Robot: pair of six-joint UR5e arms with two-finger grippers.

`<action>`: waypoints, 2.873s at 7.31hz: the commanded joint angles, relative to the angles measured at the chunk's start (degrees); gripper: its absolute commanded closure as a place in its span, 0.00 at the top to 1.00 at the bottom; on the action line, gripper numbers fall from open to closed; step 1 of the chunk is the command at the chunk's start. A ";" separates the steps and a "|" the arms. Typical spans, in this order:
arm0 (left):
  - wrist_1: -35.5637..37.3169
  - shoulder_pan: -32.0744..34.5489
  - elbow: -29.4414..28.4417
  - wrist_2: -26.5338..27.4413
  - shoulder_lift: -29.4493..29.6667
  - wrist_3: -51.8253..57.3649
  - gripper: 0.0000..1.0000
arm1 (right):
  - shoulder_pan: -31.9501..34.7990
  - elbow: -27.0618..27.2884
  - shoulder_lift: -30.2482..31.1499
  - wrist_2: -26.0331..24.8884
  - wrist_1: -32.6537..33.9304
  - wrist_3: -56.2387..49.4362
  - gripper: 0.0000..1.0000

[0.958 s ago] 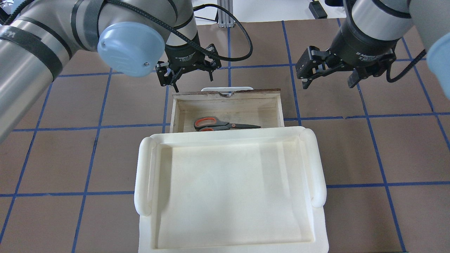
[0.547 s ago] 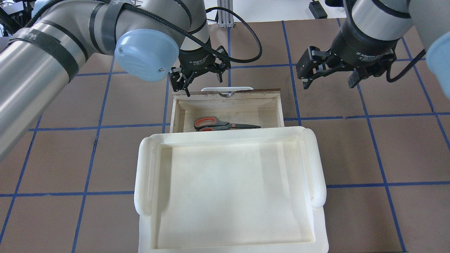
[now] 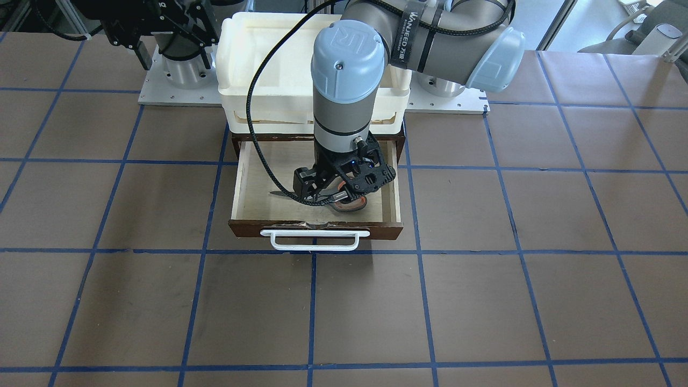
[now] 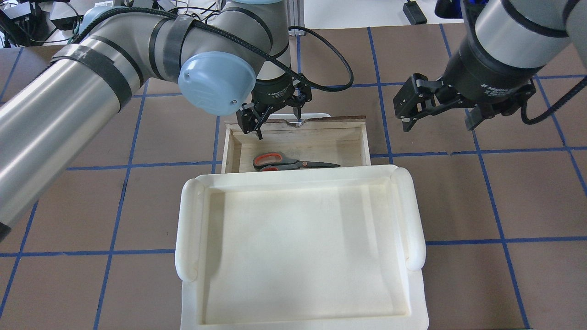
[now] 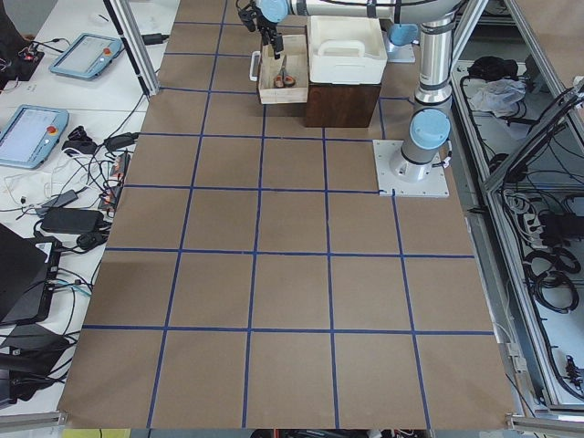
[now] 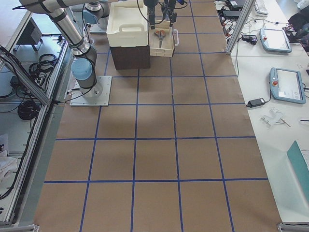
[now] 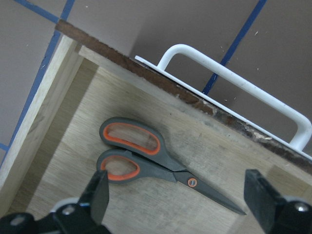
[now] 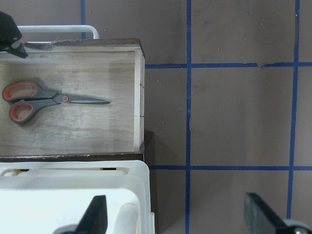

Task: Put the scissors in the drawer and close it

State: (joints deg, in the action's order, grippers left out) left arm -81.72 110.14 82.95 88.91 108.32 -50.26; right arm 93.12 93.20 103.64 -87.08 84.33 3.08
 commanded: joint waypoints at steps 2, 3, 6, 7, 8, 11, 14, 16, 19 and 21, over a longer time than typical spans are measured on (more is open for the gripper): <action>2.51 -0.01 0.10 -0.14 0.92 0.17 1.00 | 0.04 1.28 6.73 -1.77 -3.45 0.25 1.00; 2.36 0.34 0.80 -0.06 1.10 -0.27 1.00 | -0.13 1.37 5.61 -0.82 -4.08 0.60 1.00; 1.92 0.69 1.86 -1.03 0.84 -3.17 0.98 | -0.49 1.36 2.27 -2.21 -5.31 0.26 1.00; 1.75 0.78 2.30 -1.11 0.92 -5.79 0.98 | -0.48 0.93 1.74 -2.04 -5.32 0.17 1.00; 1.66 0.78 3.78 -1.29 0.49 -5.90 0.98 | -0.74 0.75 0.60 -2.13 -5.32 -0.18 1.00; 2.45 0.96 7.13 -1.29 -0.65 -6.34 0.98 | -0.66 -0.12 -1.50 -1.25 0.43 0.59 1.00; 3.23 1.57 7.49 -1.11 0.65 -7.83 0.96 | -0.40 -5.57 -5.20 -1.51 3.03 0.43 1.00; 4.03 1.66 7.75 -1.20 0.83 -8.36 0.96 | -0.40 -5.31 -6.43 -1.25 3.12 0.43 1.00; 4.03 1.66 7.75 -1.20 1.01 -9.86 0.96 | -0.22 -5.31 -6.17 -1.25 3.12 0.52 1.00; 4.81 1.75 7.67 -1.20 0.75 -10.03 0.96 | -0.22 -4.88 -7.31 -1.16 3.30 0.43 1.00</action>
State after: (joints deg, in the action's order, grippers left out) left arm -77.47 111.82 90.69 87.67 109.25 -60.12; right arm 92.92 88.12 97.02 -88.27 87.62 3.58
